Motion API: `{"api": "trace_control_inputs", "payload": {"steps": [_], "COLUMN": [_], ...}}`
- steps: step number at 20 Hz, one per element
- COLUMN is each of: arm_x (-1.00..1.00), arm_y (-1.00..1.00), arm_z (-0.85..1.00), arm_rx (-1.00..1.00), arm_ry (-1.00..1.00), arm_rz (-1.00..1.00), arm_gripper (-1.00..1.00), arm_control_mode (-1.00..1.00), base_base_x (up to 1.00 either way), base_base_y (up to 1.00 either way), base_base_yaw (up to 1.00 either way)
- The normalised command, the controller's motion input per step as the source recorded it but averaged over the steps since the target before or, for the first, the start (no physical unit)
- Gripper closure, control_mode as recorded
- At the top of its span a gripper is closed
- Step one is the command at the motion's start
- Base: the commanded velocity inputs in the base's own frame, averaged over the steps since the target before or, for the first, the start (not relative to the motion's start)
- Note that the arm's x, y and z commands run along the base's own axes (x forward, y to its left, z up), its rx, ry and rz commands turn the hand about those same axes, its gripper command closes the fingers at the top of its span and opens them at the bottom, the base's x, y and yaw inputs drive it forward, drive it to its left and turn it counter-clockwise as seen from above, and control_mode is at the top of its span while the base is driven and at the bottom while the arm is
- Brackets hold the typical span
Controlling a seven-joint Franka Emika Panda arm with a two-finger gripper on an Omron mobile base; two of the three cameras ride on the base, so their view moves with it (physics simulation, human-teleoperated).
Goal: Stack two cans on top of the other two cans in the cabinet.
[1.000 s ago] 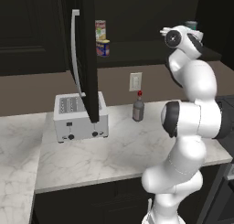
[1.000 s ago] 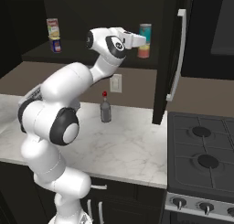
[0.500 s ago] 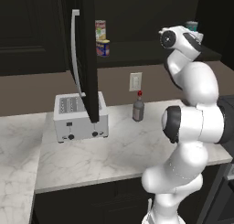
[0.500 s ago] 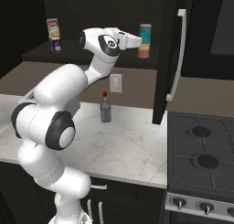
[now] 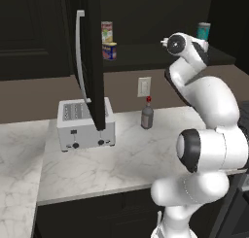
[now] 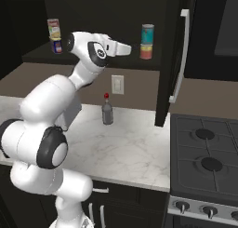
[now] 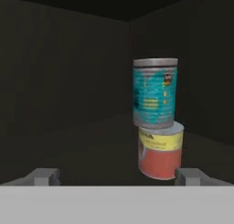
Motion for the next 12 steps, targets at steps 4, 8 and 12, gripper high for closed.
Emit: {"api": "trace_control_inputs", "payload": {"steps": [4,8,12], "arm_x": [-0.59,-0.62,-0.71], "arm_y": [0.41,0.38,0.33], "arm_z": [0.00,0.00,0.00], "arm_rx": [0.05,0.03,0.00], "arm_ry": [0.10,0.11,0.10], "arm_rz": [0.37,0.37,0.32], "arm_gripper": [-1.00,-1.00,-1.00], "arm_control_mode": [-1.00,-1.00,-1.00], "base_base_x": [0.00,0.00,0.00], "base_base_y": [0.00,0.00,0.00], "base_base_yaw": [0.00,0.00,0.00]}}
